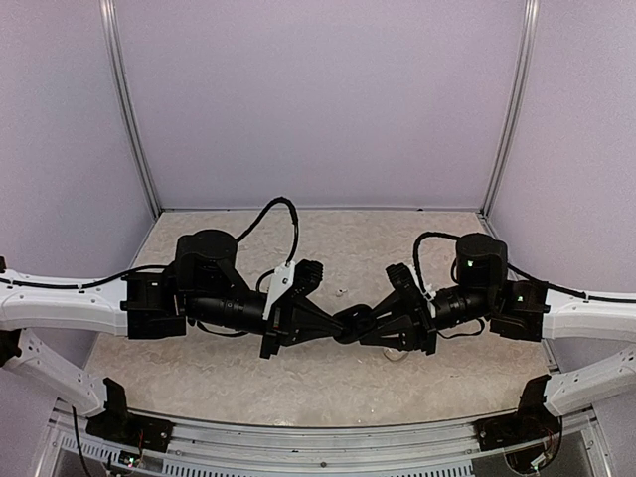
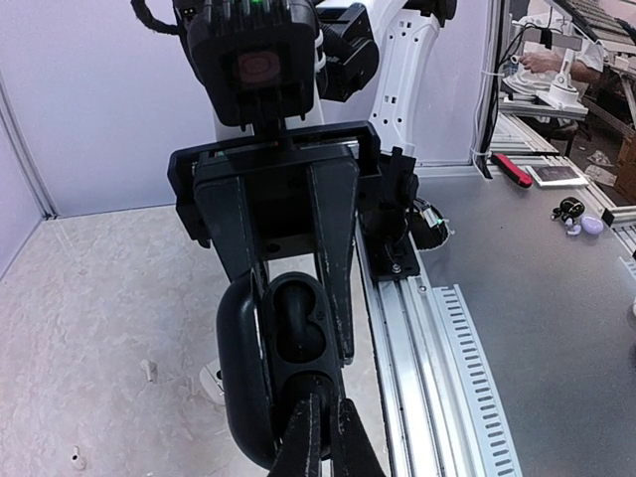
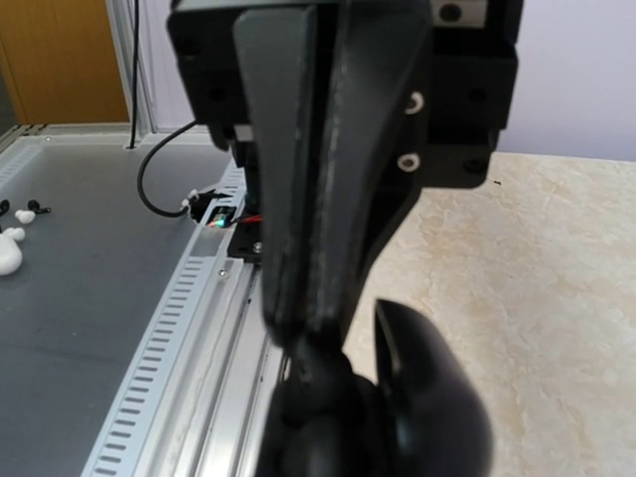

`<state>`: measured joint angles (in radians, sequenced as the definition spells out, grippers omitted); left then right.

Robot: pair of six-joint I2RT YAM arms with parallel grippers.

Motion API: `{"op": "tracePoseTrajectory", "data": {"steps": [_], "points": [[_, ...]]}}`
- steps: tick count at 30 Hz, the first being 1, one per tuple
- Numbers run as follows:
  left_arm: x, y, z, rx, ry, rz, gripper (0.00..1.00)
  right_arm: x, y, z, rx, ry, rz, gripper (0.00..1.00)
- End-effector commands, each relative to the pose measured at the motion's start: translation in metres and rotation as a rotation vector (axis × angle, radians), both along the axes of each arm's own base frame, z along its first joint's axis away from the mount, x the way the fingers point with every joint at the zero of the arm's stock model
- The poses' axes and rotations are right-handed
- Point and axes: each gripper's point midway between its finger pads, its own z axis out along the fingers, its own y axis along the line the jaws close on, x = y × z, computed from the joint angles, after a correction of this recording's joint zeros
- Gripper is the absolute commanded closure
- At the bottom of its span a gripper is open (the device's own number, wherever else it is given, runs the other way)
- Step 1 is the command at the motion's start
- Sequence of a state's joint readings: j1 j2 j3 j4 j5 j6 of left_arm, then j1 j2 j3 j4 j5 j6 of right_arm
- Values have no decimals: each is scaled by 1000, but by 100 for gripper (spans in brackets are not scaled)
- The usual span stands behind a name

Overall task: Insert the wireless bluetooth earbuds into the charging case
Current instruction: Insert the left earbud into the left side groove of the charging case.

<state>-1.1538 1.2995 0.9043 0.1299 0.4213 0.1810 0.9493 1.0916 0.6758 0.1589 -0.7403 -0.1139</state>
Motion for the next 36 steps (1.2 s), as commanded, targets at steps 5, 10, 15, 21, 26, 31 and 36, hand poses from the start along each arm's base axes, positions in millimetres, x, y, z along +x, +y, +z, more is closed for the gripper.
{"op": "tracePoseTrajectory", "data": {"steps": [5,10,15,21,26,31,36], "points": [[9,2,-9,39,-11,56,100,-10,0,27,81,-40,44,100],[8,1,-12,44,-15,57,100,-11,0,28,87,-38,50,100],[9,1,-15,36,-26,65,100,-12,0,31,98,-36,61,100],[9,2,-17,26,-18,72,95,-13,1,31,100,-35,68,100],[12,9,-9,14,-43,103,80,-10,1,27,86,-31,47,100],[10,22,16,-71,-101,134,71,-6,1,17,68,-19,22,100],[8,28,25,-102,-135,166,71,-1,2,13,57,-12,-6,100]]}}
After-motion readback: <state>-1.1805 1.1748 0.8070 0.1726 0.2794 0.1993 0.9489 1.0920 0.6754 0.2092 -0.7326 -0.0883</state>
